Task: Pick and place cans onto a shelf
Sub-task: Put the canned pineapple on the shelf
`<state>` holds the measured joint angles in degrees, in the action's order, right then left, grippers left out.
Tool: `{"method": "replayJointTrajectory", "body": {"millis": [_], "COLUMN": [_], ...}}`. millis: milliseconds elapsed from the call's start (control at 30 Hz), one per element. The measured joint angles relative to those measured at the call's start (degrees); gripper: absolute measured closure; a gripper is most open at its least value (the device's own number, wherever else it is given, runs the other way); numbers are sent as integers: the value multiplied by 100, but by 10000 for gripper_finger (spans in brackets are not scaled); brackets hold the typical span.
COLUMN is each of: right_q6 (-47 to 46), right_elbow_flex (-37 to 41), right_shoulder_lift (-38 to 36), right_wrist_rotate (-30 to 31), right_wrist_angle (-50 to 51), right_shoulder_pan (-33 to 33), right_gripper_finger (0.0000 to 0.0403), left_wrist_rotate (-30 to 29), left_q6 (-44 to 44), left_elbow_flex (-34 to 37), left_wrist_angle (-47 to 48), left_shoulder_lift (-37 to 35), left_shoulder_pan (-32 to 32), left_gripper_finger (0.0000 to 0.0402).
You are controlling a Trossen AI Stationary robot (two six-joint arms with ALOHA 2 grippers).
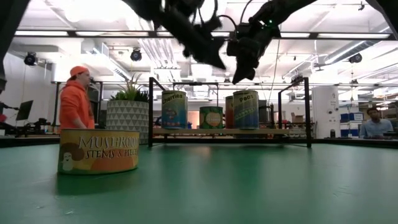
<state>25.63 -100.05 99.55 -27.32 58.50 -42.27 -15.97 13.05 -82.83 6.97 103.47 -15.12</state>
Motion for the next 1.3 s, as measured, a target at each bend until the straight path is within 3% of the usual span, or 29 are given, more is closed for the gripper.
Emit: {"method": "replayJointTrajectory", "body": {"millis": [200, 467, 700, 933, 1100, 1300], "right_q6": [-9, -164, -255, -468, -618, -722], "right_elbow_flex": [0, 5, 316, 783, 814, 812], "right_shoulder_lift": [0, 0, 0, 7, 6, -10], "right_wrist_rotate": [162, 1515, 1535, 1558, 2050, 2114], "right_wrist_angle": [-228, -219, -396, -1068, -1075, -831], "right_shoulder_pan": [283, 418, 425, 412, 418, 413], "right_gripper_finger": [394, 394, 394, 394, 394, 394], "left_wrist_rotate": [0, -24, -4, -4, -4, -4], "left_q6": [254, 227, 107, 12, 32, 32], "left_elbow_flex": [445, 1988, 2776, 3112, 3108, 3108], "left_wrist_angle": [-159, -1188, -1597, -1697, -1766, -1769], "left_shoulder_lift": [-790, -2134, -2942, -3136, -3116, -3120], "left_shoulder_pan": [761, 1247, 1404, 1406, 1406, 1404], "left_gripper_finger": [401, 401, 401, 401, 401, 402]}}
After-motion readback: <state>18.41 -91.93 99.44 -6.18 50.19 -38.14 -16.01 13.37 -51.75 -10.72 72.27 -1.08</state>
